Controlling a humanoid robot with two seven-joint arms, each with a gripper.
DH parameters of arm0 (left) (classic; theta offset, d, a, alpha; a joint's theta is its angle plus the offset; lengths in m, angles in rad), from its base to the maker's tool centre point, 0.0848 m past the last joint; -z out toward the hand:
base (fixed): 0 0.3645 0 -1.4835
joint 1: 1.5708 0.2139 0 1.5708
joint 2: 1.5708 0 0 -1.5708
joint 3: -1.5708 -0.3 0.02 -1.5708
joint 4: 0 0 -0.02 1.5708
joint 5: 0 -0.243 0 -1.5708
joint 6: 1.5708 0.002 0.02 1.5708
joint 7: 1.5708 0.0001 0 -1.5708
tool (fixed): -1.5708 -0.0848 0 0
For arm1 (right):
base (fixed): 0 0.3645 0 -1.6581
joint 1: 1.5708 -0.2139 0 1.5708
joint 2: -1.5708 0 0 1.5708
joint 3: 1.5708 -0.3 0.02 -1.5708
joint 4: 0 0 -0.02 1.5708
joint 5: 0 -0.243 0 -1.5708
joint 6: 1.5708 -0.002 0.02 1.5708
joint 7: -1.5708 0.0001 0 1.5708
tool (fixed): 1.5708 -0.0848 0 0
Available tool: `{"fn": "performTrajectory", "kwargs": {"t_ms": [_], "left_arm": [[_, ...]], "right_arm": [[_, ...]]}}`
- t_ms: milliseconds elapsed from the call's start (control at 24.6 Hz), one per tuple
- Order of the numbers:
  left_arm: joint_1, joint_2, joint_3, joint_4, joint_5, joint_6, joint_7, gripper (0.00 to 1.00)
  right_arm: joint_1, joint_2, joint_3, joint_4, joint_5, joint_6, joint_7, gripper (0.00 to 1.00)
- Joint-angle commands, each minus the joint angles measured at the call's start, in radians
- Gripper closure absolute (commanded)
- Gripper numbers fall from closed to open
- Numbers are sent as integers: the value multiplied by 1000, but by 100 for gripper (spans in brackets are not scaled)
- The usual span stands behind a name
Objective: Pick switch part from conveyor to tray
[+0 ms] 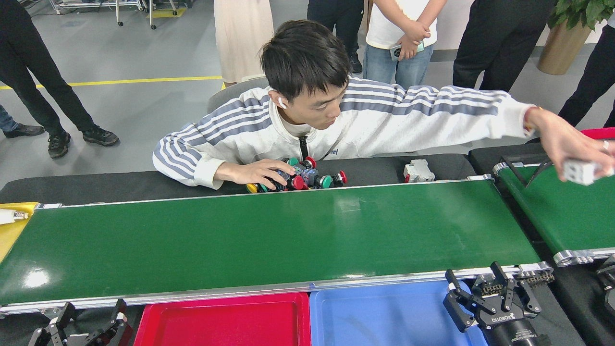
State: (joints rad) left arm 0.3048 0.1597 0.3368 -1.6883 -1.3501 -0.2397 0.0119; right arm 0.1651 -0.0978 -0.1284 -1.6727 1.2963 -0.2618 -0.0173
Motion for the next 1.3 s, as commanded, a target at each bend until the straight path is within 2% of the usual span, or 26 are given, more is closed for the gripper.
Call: {"fn": "performTrajectory", "kwargs": {"t_ms": [0, 243, 487, 1055, 1258], "left_arm": [[-7, 3, 7, -10, -1, -3, 8, 0], [-6, 0, 5, -10, 0, -3, 11, 0], [-6, 0, 7, -11, 2, -1, 11, 0], [-9, 6, 2, -4, 5, -4, 11, 0], [-10, 11, 4, -4, 5, -3, 11, 0]], "right_arm": [[-4, 3, -5, -16, -3, 4, 10, 0], [-1, 4, -23, -33, -6, 4, 16, 0], [83, 18, -33, -70, -6, 7, 39, 0], [44, 16, -34, -58, -6, 41, 59, 0], [14, 0, -34, -36, -6, 30, 54, 0]]}}
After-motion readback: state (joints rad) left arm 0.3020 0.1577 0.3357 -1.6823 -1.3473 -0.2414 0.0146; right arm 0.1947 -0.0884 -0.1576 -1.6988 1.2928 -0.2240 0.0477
